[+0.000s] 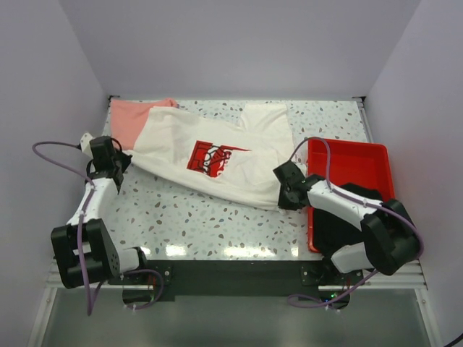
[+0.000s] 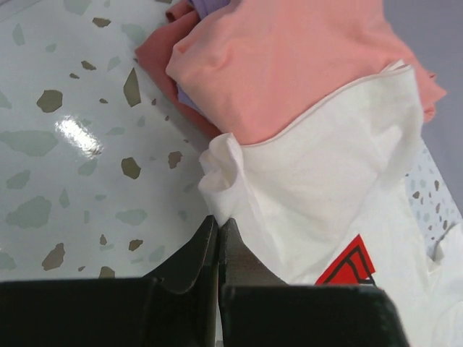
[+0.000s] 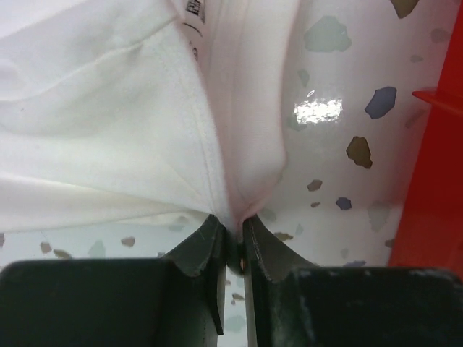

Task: Fold and stack the t-shirts
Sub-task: Fold the tshirt

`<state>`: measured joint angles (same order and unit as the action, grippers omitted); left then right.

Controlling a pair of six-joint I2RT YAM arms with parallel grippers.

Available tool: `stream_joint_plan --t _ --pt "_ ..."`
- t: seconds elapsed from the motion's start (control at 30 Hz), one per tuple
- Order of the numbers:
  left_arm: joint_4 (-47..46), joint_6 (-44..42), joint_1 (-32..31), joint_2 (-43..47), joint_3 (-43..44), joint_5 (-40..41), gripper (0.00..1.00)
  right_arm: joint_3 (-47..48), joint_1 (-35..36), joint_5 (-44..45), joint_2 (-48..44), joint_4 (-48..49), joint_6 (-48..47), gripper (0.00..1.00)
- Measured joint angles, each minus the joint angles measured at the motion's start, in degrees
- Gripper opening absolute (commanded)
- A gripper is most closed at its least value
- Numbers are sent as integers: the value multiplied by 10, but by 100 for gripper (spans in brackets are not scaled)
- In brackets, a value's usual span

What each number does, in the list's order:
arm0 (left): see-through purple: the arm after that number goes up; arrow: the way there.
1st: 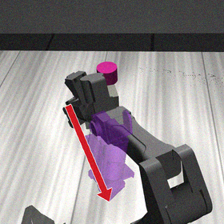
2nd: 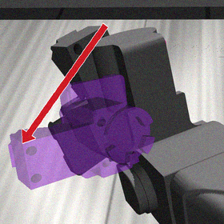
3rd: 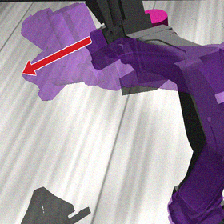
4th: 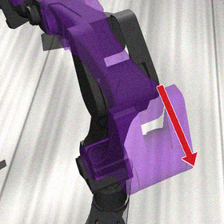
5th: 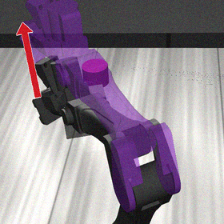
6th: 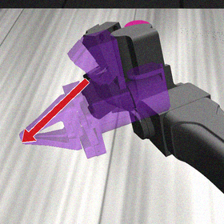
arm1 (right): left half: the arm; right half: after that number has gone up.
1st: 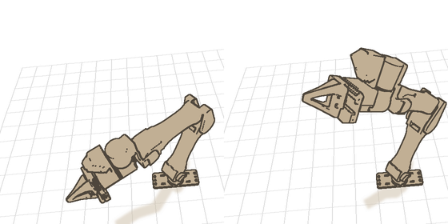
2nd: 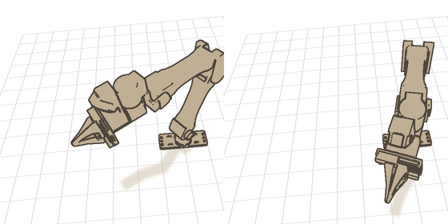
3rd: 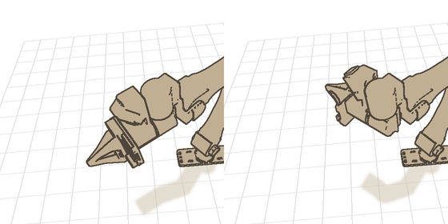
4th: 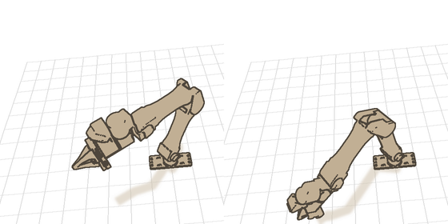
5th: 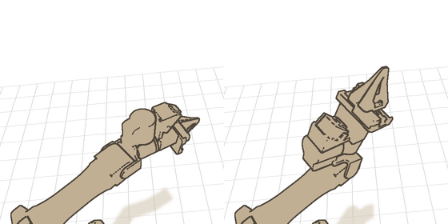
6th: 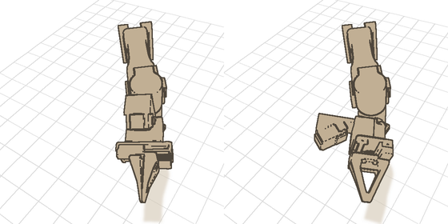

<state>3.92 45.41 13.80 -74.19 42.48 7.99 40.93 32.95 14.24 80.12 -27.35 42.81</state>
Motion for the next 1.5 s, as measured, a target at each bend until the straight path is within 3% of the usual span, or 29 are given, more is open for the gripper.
stream_joint_plan --t 0.03,0.23,0.37,0.53,0.7,0.83,0.87,1.03,1.43,1.47,1.5 --pt "3 0 0 9 4 -4 0 17 0 -8 0 -23 -14 0" --pt "21 11 0 50 38 -19 0 139 0 -60 -39 -130 -91 0" --pt "63 21 0 99 47 -10 0 171 0 -65 -73 -175 -117 0" --pt "134 42 0 191 33 32 0 161 0 -89 -87 -219 -134 0" --pt "197 72 0 298 -52 68 0 110 0 -109 -104 -232 -145 0" --pt "285 115 0 356 -122 104 0 75 0 -124 -108 -233 -153 0" --pt "351 158 -9 377 -149 129 0 60 0 -128 -108 -231 -157 0" --pt "443 264 -63 417 -168 171 0 31 0 -139 -108 -230 -163 0" --pt "569 422 -77 402 -145 244 0 28 0 -134 -102 -247 -170 0" --pt "578 431 -80 396 -143 248 3 28 0 -132 -102 -249 -170 0" --pt "586 441 -82 389 -141 251 20 28 0 -132 -102 -251 -170 2"
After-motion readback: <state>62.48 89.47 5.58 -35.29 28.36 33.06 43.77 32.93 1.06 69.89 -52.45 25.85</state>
